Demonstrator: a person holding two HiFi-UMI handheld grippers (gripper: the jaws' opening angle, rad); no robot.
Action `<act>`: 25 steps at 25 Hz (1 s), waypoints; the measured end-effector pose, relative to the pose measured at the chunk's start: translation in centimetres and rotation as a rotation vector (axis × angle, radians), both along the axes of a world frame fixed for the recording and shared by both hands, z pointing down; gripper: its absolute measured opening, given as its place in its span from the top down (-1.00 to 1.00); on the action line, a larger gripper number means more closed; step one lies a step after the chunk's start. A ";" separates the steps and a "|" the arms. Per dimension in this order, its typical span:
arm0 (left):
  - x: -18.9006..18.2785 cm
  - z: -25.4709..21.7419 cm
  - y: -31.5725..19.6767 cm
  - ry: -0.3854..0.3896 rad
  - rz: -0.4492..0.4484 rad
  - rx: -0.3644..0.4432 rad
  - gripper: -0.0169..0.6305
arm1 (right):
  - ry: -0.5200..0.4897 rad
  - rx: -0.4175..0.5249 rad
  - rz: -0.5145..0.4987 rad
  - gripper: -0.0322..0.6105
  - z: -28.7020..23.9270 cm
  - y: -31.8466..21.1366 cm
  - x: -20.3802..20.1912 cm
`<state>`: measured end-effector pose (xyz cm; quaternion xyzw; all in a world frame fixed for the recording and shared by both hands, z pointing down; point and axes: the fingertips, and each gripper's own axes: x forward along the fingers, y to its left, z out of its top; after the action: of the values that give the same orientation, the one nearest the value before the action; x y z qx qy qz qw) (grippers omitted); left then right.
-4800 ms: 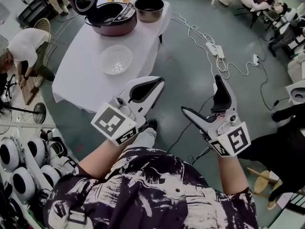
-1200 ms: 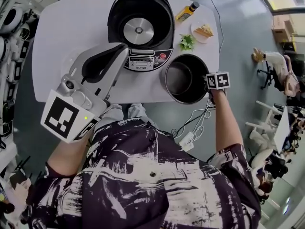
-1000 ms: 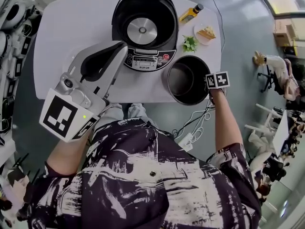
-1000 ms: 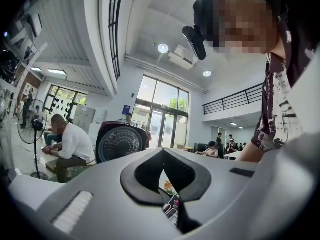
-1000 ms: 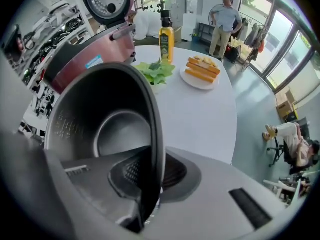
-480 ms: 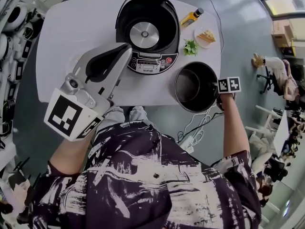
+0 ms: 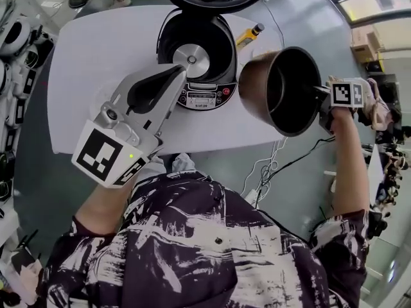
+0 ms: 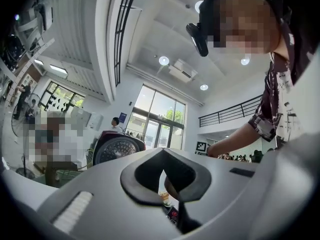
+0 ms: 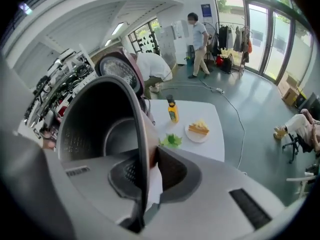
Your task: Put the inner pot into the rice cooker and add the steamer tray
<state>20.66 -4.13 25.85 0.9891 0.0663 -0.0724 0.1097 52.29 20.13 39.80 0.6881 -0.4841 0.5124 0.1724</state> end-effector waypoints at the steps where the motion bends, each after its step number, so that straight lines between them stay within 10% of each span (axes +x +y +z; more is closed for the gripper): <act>1: -0.4 -0.2 -0.4 0.007 -0.006 -0.002 0.93 | 0.008 0.026 -0.013 0.88 -1.4 -2.1 -0.1; 12: -8.5 -0.5 -7.1 0.000 -0.178 0.003 0.93 | -0.002 0.083 -0.081 0.88 0.8 -21.0 -3.4; 25: -15.5 2.0 -11.8 -0.052 -0.347 -0.032 0.93 | 0.092 -0.138 -0.043 0.86 9.8 -24.9 -3.5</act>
<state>5.18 -15.93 27.82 0.9854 -0.1096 -0.0654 0.1128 48.84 -4.74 49.65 0.6867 -0.4541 0.5084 0.2524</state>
